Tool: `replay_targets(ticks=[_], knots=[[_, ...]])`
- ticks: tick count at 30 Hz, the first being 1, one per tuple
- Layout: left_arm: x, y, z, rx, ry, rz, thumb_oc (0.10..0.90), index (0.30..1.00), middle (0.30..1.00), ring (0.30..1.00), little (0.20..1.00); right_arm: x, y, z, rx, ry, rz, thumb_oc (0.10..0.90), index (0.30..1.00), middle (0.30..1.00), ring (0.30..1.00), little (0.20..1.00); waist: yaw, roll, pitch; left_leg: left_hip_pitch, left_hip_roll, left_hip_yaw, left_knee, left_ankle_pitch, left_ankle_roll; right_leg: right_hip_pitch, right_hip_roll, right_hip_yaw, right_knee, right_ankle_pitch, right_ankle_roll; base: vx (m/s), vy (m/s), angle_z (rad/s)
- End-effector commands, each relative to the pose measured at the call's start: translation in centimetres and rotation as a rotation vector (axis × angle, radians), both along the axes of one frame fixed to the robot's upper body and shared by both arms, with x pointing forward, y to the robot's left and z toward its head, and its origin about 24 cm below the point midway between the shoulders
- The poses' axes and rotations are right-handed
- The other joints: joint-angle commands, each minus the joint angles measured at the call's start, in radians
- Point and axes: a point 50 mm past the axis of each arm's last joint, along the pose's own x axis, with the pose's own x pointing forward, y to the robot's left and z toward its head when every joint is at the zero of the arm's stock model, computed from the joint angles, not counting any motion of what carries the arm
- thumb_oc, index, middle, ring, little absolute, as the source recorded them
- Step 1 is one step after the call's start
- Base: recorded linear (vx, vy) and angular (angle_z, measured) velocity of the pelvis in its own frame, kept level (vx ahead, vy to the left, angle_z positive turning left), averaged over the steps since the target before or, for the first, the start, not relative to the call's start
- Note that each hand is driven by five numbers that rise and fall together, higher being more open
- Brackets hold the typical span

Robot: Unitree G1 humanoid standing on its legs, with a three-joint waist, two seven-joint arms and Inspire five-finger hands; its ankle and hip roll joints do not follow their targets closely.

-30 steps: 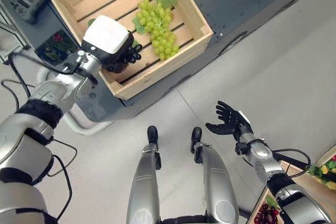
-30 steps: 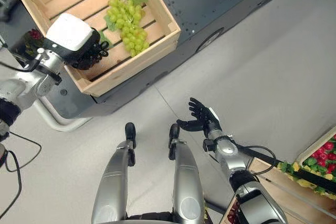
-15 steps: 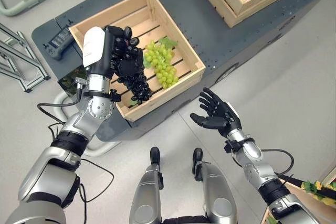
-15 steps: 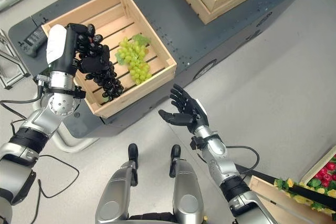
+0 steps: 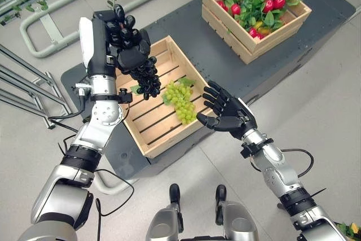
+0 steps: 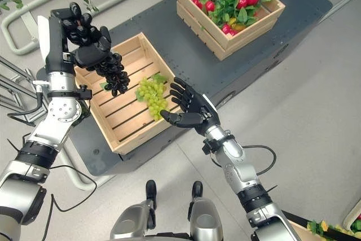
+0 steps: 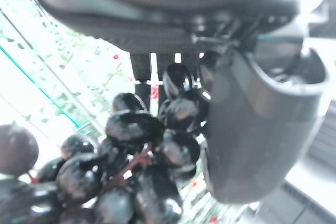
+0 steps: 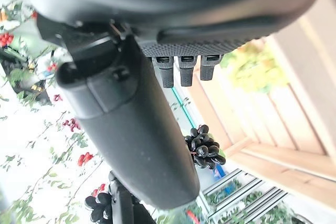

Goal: Pick up the fruits from the basket on one side to the basket on the other side

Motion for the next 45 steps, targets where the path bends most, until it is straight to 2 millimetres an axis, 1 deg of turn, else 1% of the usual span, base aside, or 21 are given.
replay_targets(ticks=[1, 6, 9, 12, 13, 16, 18, 20, 22, 28, 30, 33, 37, 42, 45], knots=[[-0.3, 0.7, 1.9, -0.128, -0.110, -0.034, 0.400, 0.300, 0.300, 0.300, 0.300, -0.5, 1.3, 1.6, 0.116, -0.072, 0.043, 0.800, 0.900, 0.900, 0.900, 0.900, 0.018, -0.007, -0.303, -0.005, -0.027, 0.003, 0.021, -0.040, -0.027, 0.029, -0.052, 0.019, -0.077, 0.100, -0.001, 0.06, -0.065, -0.03], [-0.1, -0.3, 3.6, -0.108, -0.119, -0.102, 0.400, 0.300, 0.300, 0.300, 0.300, 0.0, 2.0, 4.0, 0.086, -0.122, 0.077, 0.800, 0.900, 0.900, 0.900, 0.900, 0.017, -0.001, -0.336, 0.026, -0.019, 0.006, -0.011, -0.036, -0.029, 0.057, -0.050, 0.023, -0.108, 0.109, 0.005, 0.06, -0.062, -0.03], [0.2, -1.0, 4.0, -0.101, -0.099, -0.145, 0.400, 0.300, 0.300, 0.300, 0.300, 0.4, 2.8, 5.3, 0.126, -0.121, 0.138, 0.800, 0.900, 0.900, 0.900, 0.900, 0.020, -0.001, -0.348, 0.036, -0.018, 0.001, -0.021, -0.039, -0.030, 0.070, -0.047, 0.025, -0.129, 0.116, 0.007, 0.04, -0.050, 0.01], [0.6, -2.2, 4.4, -0.070, -0.074, -0.204, 0.400, 0.300, 0.300, 0.300, 0.300, 0.8, 3.8, 7.1, 0.103, -0.166, 0.160, 0.800, 0.900, 0.900, 0.900, 0.900, 0.028, -0.005, -0.363, 0.037, -0.018, -0.006, -0.034, -0.038, -0.031, 0.076, -0.047, 0.022, -0.150, 0.125, 0.012, 0.01, -0.060, 0.00], [0.7, -2.2, 4.5, -0.069, -0.072, -0.208, 0.400, 0.300, 0.300, 0.300, 0.300, 0.8, 3.8, 7.2, 0.102, -0.167, 0.159, 0.800, 0.900, 0.900, 0.900, 0.900, 0.029, -0.005, -0.364, 0.036, -0.018, -0.007, -0.034, -0.038, -0.031, 0.076, -0.047, 0.021, -0.151, 0.125, 0.012, -0.01, -0.055, 0.01], [1.1, -3.5, 5.0, -0.037, -0.037, -0.290, 0.400, 0.300, 0.300, 0.300, 0.300, 1.4, 4.6, 8.7, 0.065, -0.182, 0.178, 0.800, 0.900, 0.900, 0.900, 0.900, 0.037, -0.010, -0.376, 0.021, -0.015, -0.017, -0.034, -0.036, -0.035, 0.069, -0.047, 0.014, -0.151, 0.126, 0.016, -0.04, -0.058, -0.02], [1.1, -3.9, 5.2, -0.021, -0.028, -0.321, 0.400, 0.300, 0.300, 0.300, 0.300, 1.5, 4.9, 8.9, 0.061, -0.174, 0.197, 0.800, 0.900, 0.900, 0.900, 0.900, 0.039, -0.012, -0.378, 0.019, -0.014, -0.020, -0.034, -0.035, -0.035, 0.069, -0.046, 0.012, -0.151, 0.126, 0.016, -0.04, -0.040, 0.02], [1.1, -4.7, 5.4, 0.013, -0.017, -0.366, 0.400, 0.300, 0.300, 0.300, 0.300, 1.6, 5.6, 9.3, 0.063, -0.153, 0.243, 0.800, 0.900, 0.900, 0.900, 0.900, 0.044, -0.016, -0.384, 0.019, -0.013, -0.023, -0.034, -0.034, -0.035, 0.071, -0.047, 0.009, -0.151, 0.125, 0.015, -0.03, -0.034, 0.03], [1.1, -5.2, 5.8, 0.026, -0.012, -0.400, 0.400, 0.300, 0.300, 0.300, 0.300, 1.7, 6.0, 9.8, 0.036, -0.169, 0.264, 0.800, 0.900, 0.900, 0.900, 0.900, 0.048, -0.019, -0.390, 0.021, -0.011, -0.022, -0.034, -0.034, -0.035, 0.074, -0.048, 0.006, -0.151, 0.122, 0.015, 0.00, 0.000, 0.00], [1.3, -6.9, 6.3, 0.048, -0.015, -0.470, 0.400, 0.300, 0.300, 0.300, 0.300, 2.4, 7.3, 9.6, 0.043, -0.107, 0.309, 0.800, 0.900, 0.900, 0.900, 0.900, 0.056, -0.026, -0.405, 0.027, -0.005, -0.019, -0.034, -0.035, -0.037, 0.081, -0.048, 0.002, -0.151, 0.118, 0.013, 0.00, -0.020, 0.05], [1.2, -7.9, 6.5, 0.054, -0.017, -0.507, 0.400, 0.300, 0.300, 0.300, 0.300, 2.6, 7.9, 9.2, 0.043, -0.071, 0.320, 0.800, 0.900, 0.900, 0.900, 0.900, 0.060, -0.027, -0.408, 0.031, -0.004, -0.022, -0.034, -0.038, -0.036, 0.086, -0.048, 0.002, -0.151, 0.115, 0.011, 0.01, -0.028, 0.06], [1.1, -8.5, 6.7, 0.053, -0.022, -0.532, 0.400, 0.300, 0.300, 0.300, 0.300, 2.7, 8.5, 9.1, 0.046, -0.040, 0.333, 0.800, 0.900, 0.900, 0.900, 0.900, 0.063, -0.027, -0.410, 0.032, -0.004, -0.025, -0.034, -0.039, -0.036, 0.088, -0.048, 0.001, -0.151, 0.112, 0.011, 0.00, 0.000, 0.00], [0.8, -9.6, 7.3, 0.032, -0.046, -0.585, 0.400, 0.300, 0.300, 0.300, 0.300, 3.1, 9.5, 8.3, 0.031, 0.037, 0.337, 0.800, 0.900, 0.900, 0.900, 0.900, 0.068, -0.029, -0.414, 0.036, 0.000, -0.030, -0.034, -0.042, -0.038, 0.096, -0.049, 0.000, -0.151, 0.107, 0.009, 0.00, 0.000, 0.00], [0.4, -10.4, 7.9, 0.026, -0.072, -0.628, 0.400, 0.300, 0.300, 0.300, 0.300, 3.2, 10.0, 7.5, 0.037, 0.101, 0.338, 0.800, 0.900, 0.900, 0.900, 0.900, 0.072, -0.031, -0.417, 0.037, 0.001, -0.033, -0.034, -0.043, -0.039, 0.098, -0.051, -0.003, -0.151, 0.107, 0.010, 0.00, 0.000, 0.00], [0.0, -11.3, 8.2, 0.038, -0.082, -0.673, 0.400, 0.300, 0.300, 0.300, 0.300, 3.5, 10.3, 7.2, 0.080, 0.146, 0.319, 0.800, 0.900, 0.900, 0.900, 0.900, 0.076, -0.031, -0.417, 0.037, 0.002, -0.038, -0.034, -0.043, -0.040, 0.100, -0.051, -0.005, -0.151, 0.106, 0.008, 0.00, 0.000, 0.00]])
